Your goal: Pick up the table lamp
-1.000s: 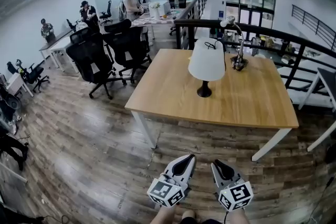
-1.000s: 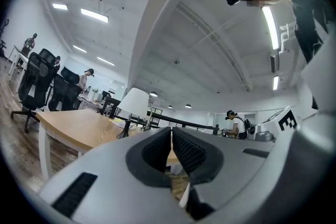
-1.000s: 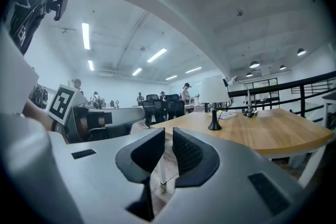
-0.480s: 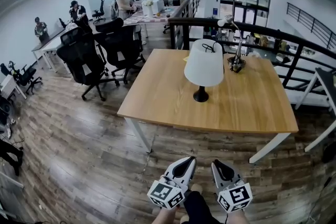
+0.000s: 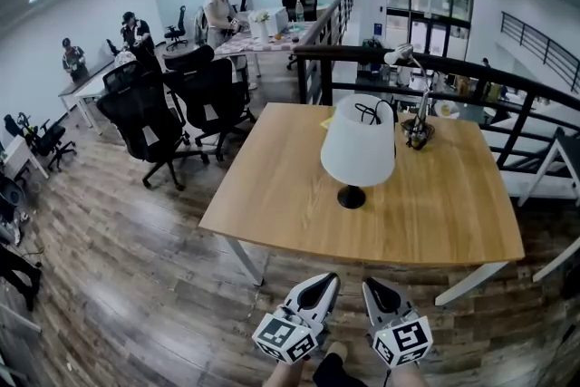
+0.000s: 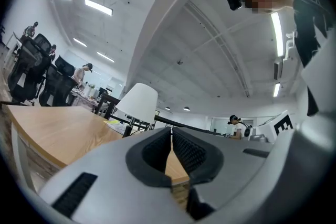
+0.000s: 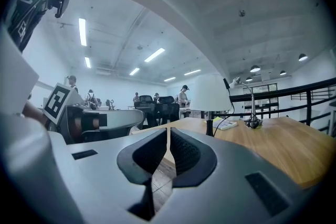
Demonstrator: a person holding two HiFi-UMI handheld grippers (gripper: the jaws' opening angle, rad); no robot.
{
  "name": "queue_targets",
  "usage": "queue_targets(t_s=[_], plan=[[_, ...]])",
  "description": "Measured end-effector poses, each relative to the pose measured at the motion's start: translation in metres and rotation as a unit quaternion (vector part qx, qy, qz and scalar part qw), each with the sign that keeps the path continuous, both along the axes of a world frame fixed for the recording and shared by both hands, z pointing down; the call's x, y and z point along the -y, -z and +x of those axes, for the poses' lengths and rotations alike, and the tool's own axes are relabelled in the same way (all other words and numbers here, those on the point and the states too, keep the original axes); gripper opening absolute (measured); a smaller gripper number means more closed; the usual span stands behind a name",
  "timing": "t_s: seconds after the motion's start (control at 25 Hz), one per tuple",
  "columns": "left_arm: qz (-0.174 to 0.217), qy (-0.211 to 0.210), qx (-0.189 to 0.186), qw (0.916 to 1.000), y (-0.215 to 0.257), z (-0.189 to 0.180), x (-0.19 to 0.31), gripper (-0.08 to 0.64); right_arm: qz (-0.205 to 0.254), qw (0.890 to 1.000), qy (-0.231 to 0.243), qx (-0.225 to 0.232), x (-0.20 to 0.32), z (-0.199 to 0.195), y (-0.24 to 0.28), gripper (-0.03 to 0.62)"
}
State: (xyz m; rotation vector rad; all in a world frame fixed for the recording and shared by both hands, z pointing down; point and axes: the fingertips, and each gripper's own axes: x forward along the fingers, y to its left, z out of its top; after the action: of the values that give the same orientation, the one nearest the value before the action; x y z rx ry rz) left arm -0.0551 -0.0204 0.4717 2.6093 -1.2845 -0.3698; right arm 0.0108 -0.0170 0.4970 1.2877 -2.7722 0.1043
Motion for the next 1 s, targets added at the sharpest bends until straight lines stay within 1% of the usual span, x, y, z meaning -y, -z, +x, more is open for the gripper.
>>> queue_targets(t_s=[0.12, 0.28, 0.44, 0.72, 0.84, 1.0], plan=[[-0.003, -0.005, -0.001, 1.0, 0.0, 0.005, 0.023, 0.015, -0.004, 1.0, 0.001, -0.001, 0.022, 0.001, -0.001, 0.044], [-0.012, -0.017, -0.004, 0.9998, -0.004, 0.013, 0.047, 0.014, -0.007, 1.0, 0.013, -0.024, 0.041, -0.002, -0.01, 0.044], [-0.019, -0.035, -0.005, 0.9992, -0.005, 0.024, 0.067, 0.015, -0.011, 1.0, 0.011, -0.02, 0.062, 0.0, -0.011, 0.044], [-0.02, -0.048, -0.001, 0.9986, -0.006, 0.032, 0.102, 0.015, -0.017, 1.0, 0.011, -0.017, 0.096, 0.002, -0.018, 0.044], [-0.023, -0.051, -0.009, 0.9984, -0.006, 0.031, 0.117, 0.015, -0.016, 1.0, 0.011, -0.017, 0.11, 0.001, -0.017, 0.044], [-0.026, -0.056, -0.032, 0.9976, -0.006, 0.034, 0.131, 0.015, -0.012, 1.0, 0.015, -0.021, 0.123, 0.002, -0.018, 0.044]])
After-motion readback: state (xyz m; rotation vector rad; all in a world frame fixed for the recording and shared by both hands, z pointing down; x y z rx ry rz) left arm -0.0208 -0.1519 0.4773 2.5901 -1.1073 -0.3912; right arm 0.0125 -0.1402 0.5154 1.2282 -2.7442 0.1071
